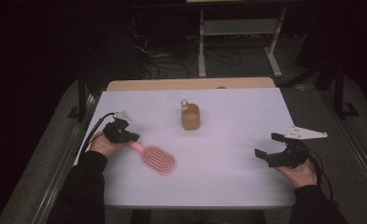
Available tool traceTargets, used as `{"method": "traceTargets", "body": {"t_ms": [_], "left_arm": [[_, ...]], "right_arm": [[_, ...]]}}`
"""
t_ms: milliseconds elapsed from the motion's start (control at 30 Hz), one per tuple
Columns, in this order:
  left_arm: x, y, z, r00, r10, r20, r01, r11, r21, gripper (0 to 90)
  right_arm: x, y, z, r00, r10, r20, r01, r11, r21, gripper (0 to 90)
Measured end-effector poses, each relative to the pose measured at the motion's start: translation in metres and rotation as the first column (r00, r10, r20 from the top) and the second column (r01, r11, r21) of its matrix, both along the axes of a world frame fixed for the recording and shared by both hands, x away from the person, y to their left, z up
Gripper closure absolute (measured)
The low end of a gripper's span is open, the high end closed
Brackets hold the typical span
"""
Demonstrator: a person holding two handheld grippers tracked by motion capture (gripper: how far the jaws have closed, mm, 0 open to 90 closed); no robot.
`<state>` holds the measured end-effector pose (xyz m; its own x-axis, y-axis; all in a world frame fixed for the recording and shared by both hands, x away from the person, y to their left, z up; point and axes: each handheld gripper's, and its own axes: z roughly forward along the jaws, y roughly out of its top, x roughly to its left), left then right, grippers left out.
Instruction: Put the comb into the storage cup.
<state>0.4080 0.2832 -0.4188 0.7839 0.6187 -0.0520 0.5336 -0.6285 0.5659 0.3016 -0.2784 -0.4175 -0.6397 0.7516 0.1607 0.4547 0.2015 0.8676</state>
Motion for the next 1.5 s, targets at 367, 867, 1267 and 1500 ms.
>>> {"method": "traceTargets", "body": {"t_ms": [367, 867, 1267, 1500], "left_arm": [[-0.007, 0.007, 0.0, 1.0, 0.004, -0.002, -0.004, 1.0, -0.004, 90.0], [-0.02, 0.015, -0.004, 0.9999, 0.004, -0.013, -0.004, 1.0, 0.008, 90.0], [-0.037, 0.018, -0.006, 0.9996, -0.022, -0.019, 0.023, 0.9986, 0.049, 90.0], [-0.047, 0.022, -0.007, 0.9995, -0.022, -0.021, 0.023, 0.9988, 0.043, 90.0]], "right_arm": [[0.0, 0.0, 0.0, 1.0, 0.0, -0.001, 0.0, 1.0, 0.0, 0.0], [0.0, 0.0, 0.0, 1.0, 0.002, -0.002, -0.002, 1.0, 0.002, 0.0], [0.0, 0.0, 0.0, 1.0, 0.002, -0.005, -0.002, 1.0, 0.0, 0.0], [-0.001, 0.0, 0.0, 1.0, 0.004, -0.003, -0.004, 1.0, -0.002, 0.0]]}}
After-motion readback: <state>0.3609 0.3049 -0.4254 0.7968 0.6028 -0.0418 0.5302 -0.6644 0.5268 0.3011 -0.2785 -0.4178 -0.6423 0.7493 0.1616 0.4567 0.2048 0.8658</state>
